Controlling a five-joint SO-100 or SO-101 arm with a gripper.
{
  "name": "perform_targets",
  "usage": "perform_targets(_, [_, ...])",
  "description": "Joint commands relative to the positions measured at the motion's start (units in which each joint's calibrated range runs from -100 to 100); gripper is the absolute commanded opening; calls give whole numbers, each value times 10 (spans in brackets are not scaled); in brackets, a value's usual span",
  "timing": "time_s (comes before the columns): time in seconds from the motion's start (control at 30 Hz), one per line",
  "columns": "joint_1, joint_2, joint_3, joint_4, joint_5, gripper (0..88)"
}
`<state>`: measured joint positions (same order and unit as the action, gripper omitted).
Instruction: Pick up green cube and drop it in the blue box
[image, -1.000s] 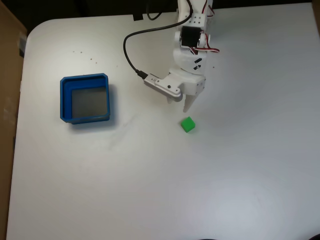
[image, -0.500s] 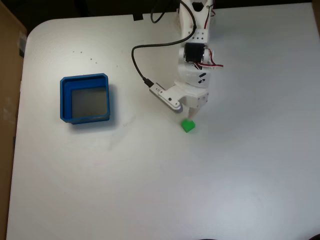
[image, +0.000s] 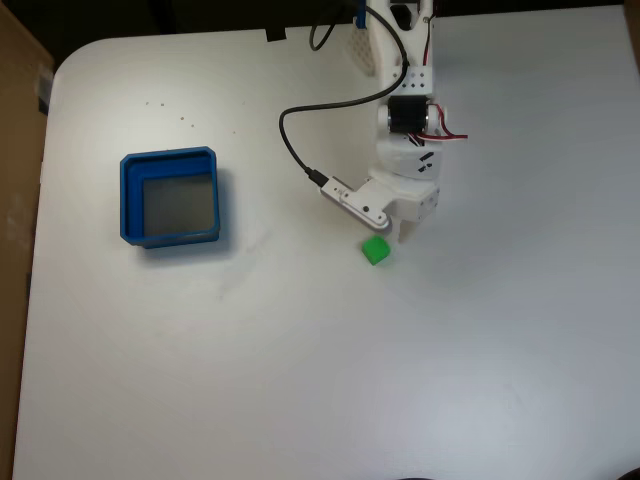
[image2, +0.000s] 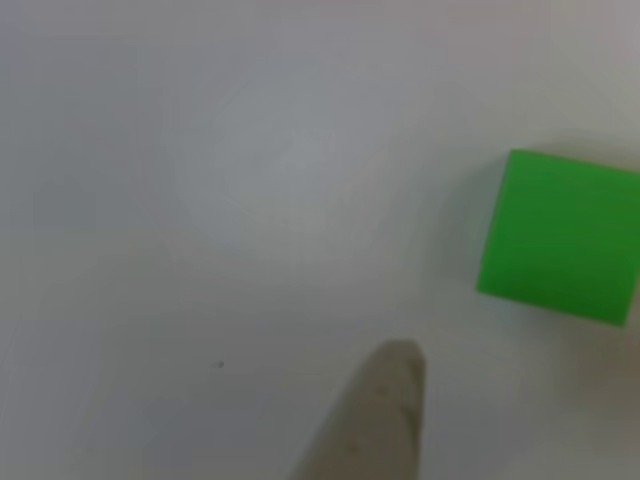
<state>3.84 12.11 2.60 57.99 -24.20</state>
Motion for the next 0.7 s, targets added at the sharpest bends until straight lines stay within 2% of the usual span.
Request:
perform_targets(0.0, [-1, 7, -40, -5, -1, 320])
perform_targets(0.33, [6, 39, -40, -91, -1, 320])
perform_targets(0.67, [6, 59, -40, -101, -1, 320])
